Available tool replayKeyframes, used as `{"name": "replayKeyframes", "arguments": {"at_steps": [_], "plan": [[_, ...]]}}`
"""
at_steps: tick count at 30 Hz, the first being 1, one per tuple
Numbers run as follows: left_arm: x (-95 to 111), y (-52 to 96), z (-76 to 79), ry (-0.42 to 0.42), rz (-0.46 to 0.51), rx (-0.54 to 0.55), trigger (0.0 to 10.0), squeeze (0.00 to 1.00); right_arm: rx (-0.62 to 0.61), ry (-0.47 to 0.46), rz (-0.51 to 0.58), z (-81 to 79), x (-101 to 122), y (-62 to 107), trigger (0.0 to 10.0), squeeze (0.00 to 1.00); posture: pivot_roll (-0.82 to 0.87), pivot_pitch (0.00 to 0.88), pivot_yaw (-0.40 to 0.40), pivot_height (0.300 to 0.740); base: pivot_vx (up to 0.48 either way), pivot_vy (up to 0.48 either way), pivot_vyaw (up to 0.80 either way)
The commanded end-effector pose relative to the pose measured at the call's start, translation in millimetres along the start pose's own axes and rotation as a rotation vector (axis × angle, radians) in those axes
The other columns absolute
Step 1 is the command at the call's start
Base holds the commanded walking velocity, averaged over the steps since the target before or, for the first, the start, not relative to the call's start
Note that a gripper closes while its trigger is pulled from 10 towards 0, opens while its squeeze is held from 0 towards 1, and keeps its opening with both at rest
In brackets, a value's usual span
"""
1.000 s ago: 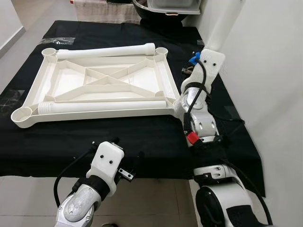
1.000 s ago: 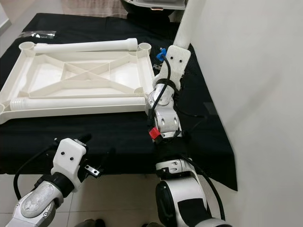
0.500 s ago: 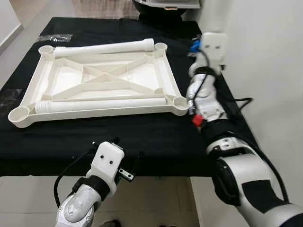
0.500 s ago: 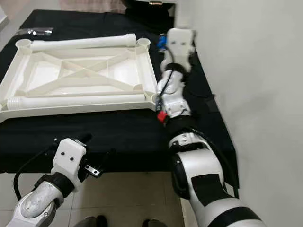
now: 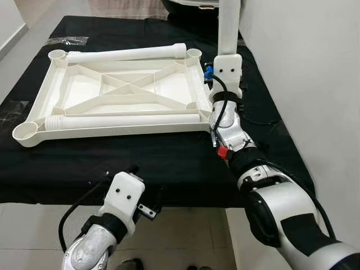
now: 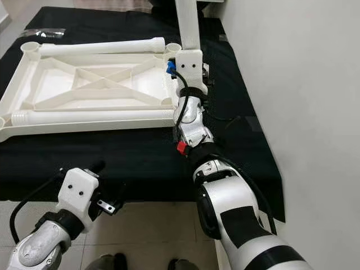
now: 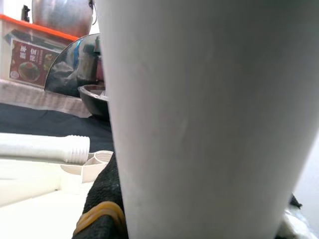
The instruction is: Building children table
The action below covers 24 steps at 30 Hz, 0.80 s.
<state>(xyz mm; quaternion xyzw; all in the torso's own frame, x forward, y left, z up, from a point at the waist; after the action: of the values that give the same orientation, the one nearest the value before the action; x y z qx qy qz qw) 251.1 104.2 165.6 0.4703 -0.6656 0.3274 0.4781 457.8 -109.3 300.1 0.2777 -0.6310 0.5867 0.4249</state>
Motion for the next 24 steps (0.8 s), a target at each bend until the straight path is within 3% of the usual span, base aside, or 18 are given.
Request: {"name": "replayKeyframes", "arguments": {"at_steps": [1,5,9,14,19,24], "plan": [[-1,3.2,0.8,0.002,-0.013,-0.005,10.0,0.0,-0.002,0.013,0.049,1.7,10,-4.2,10.0,0.0,0.16,0.238,-0.101,0.74,0.0,0.0,0.0],[9,4.1,6.6,0.009,0.006,-0.023,10.0,0.0,0.002,0.051,0.053,8.4,15,-13.1,10.0,0.0,0.18,0.271,-0.097,0.74,0.0,0.0,0.0],[14,8.0,6.1,0.015,0.012,-0.023,10.0,0.0,0.028,0.054,0.049,5.3,17,-15.0,10.0,0.0,0.18,0.283,-0.093,0.74,0.0,0.0,0.0],[16,11.1,4.9,0.013,0.007,-0.02,10.0,0.0,0.043,0.035,0.0,4.8,8,-13.7,10.0,0.0,0.18,0.301,-0.095,0.74,0.0,0.0,0.0],[18,11.6,2.8,0.005,0.011,-0.02,10.0,0.0,0.06,-0.048,-0.116,2.4,-15,-6.1,10.0,0.0,0.18,0.303,-0.096,0.74,0.0,0.0,0.0],[18,8.4,-0.4,0.0,0.006,-0.013,10.0,0.0,0.143,-0.253,-0.256,-16.9,-33,3.3,10.0,0.0,0.16,0.277,-0.1,0.74,0.0,0.0,0.0]]}}
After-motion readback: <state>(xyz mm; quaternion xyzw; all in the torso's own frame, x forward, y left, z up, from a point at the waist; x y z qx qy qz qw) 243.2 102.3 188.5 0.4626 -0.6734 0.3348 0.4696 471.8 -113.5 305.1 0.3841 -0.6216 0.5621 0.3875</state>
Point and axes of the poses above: a point about 5 cm out from each wrist's last joint towards the gripper, its own y axis pointing back from the gripper into the wrist, its own x axis along the axis of the wrist's last joint, z = x × y, the point moved 6 cm from there along -y, pointing out of the wrist towards the gripper, and after that the axes turned 8 degrees about -y, right-handed, at the moved point
